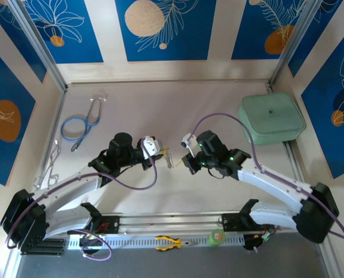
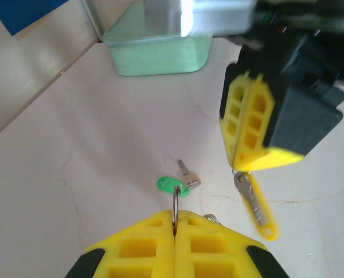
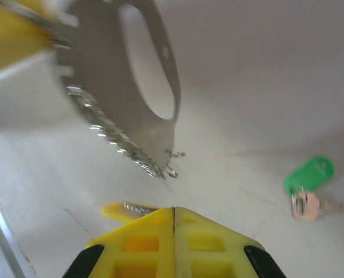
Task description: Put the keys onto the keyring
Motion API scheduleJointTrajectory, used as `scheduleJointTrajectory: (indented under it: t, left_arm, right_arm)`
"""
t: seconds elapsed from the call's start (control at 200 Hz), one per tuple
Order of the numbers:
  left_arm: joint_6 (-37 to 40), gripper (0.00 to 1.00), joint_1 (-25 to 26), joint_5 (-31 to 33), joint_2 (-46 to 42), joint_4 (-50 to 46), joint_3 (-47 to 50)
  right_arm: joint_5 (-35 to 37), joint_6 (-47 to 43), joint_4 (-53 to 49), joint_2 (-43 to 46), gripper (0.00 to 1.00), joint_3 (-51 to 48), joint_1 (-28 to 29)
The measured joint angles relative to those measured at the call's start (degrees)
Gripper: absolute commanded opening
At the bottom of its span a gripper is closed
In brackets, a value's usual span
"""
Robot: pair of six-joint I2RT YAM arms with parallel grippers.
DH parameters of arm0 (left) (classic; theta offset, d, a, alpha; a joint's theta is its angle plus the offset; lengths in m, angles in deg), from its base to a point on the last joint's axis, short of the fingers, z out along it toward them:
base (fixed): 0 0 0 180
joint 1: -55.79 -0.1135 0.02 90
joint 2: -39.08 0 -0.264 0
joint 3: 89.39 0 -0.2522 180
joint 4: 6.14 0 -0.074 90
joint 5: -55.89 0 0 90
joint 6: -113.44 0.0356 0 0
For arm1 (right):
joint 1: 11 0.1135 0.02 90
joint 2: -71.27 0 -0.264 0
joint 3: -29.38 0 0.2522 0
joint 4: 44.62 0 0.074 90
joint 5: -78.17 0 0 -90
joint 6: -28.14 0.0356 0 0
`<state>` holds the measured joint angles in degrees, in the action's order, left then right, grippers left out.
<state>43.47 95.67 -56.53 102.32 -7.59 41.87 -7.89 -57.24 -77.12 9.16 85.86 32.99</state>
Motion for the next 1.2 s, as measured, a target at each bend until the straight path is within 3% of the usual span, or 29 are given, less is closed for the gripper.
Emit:
scheduleJointTrajectory:
  t: [0.16, 0.445, 0.74, 1.2]
  left_arm:
    - [1.5, 0.00, 0.1, -3.3, 0.8, 0.1, 0.0]
    - [7.7, 0.00, 1.6, -7.9, 1.7, 0.5, 0.0]
    - [12.5, 0.00, 2.7, -10.4, 1.8, 0.3, 0.0]
    - [12.9, 0.00, 3.1, -10.7, 2.6, 0.2, 0.0]
  right_arm:
    - [-9.3, -10.9, 3.0, 6.1, 0.00, -3.3, -1.5]
    - [-19.1, -21.0, 4.3, 6.4, 0.00, -3.2, -2.1]
    - [-21.4, -23.7, 5.9, 5.6, 0.00, -2.6, -2.4]
    - [-21.6, -23.4, 10.3, 3.8, 0.00, -2.5, -2.3]
